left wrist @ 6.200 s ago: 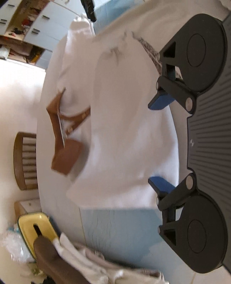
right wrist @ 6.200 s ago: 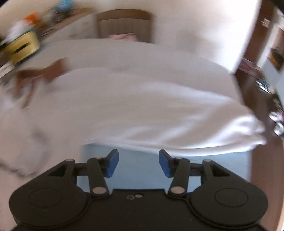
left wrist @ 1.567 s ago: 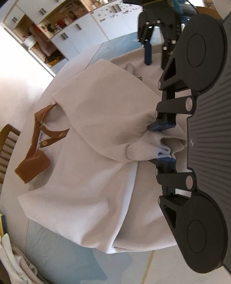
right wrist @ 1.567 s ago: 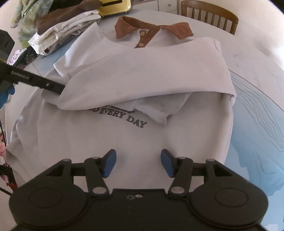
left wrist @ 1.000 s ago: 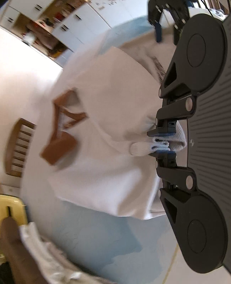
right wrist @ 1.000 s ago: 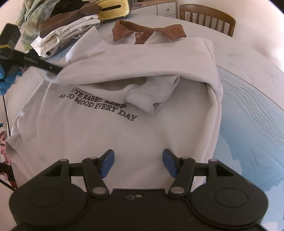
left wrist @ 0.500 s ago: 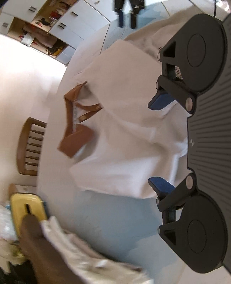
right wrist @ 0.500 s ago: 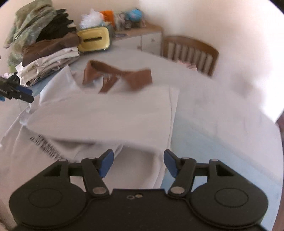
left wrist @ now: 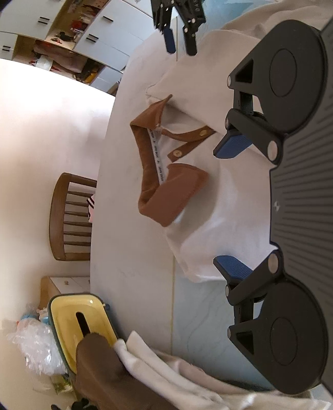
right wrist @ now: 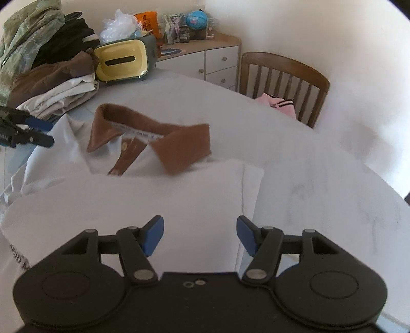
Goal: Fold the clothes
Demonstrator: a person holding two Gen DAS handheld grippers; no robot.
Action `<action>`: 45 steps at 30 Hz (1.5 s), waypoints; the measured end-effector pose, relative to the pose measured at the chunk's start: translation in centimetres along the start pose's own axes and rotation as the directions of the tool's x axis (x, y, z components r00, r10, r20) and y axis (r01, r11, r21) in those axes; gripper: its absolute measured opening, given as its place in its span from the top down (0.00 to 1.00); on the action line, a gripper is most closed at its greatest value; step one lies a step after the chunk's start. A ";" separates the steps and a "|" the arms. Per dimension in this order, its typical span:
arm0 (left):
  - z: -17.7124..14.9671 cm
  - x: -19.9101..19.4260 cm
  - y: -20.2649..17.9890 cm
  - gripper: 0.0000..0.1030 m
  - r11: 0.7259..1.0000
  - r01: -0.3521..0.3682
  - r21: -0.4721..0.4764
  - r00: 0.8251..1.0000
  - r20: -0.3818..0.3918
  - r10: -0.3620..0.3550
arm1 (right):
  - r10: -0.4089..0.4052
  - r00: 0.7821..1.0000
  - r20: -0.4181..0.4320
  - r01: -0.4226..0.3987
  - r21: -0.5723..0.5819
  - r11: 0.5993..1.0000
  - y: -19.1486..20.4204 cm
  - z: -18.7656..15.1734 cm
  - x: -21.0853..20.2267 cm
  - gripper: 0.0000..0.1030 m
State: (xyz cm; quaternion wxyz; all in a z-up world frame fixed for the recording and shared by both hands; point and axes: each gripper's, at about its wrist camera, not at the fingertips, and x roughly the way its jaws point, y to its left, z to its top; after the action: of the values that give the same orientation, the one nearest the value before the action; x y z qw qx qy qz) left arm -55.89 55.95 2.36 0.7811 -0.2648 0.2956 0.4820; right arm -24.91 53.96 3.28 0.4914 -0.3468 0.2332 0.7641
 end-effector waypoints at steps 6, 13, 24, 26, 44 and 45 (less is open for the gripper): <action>0.1 2.9 1.4 0.20 1.000 -0.011 -0.016 0.999 -0.035 0.011 | 0.012 1.000 -0.004 -0.012 0.027 1.000 -1.7 1.9 3.1 0.00; -0.4 5.1 3.6 0.20 0.996 -0.041 -0.083 0.998 -0.048 0.038 | 0.038 0.997 -0.066 -0.036 0.035 0.999 -3.4 3.0 6.6 0.00; 0.2 4.6 3.9 0.19 0.999 -0.054 -0.004 0.997 -0.060 0.054 | 0.031 0.998 -0.046 -0.033 -0.042 0.999 -4.4 3.7 5.7 0.00; 0.6 4.2 4.3 0.16 0.998 -0.061 0.029 0.997 -0.050 0.062 | 0.055 0.996 -0.077 -0.057 -0.023 0.998 -5.1 4.0 6.3 0.00; 1.9 7.9 4.2 0.09 0.996 -0.064 0.054 0.989 -0.131 0.071 | 0.073 0.987 -0.140 -0.077 -0.018 0.997 -5.9 4.7 9.2 0.00; 2.0 7.9 3.9 0.11 0.995 -0.075 0.063 0.987 -0.137 0.083 | 0.070 0.988 -0.141 -0.073 -0.015 0.997 -5.8 4.7 9.1 0.00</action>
State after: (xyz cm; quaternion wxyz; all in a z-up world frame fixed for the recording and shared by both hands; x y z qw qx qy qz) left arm -56.12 63.58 -2.50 0.7462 -0.2633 0.3735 0.4841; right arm -23.56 64.96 -0.72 0.4427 -0.3961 0.2718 0.7571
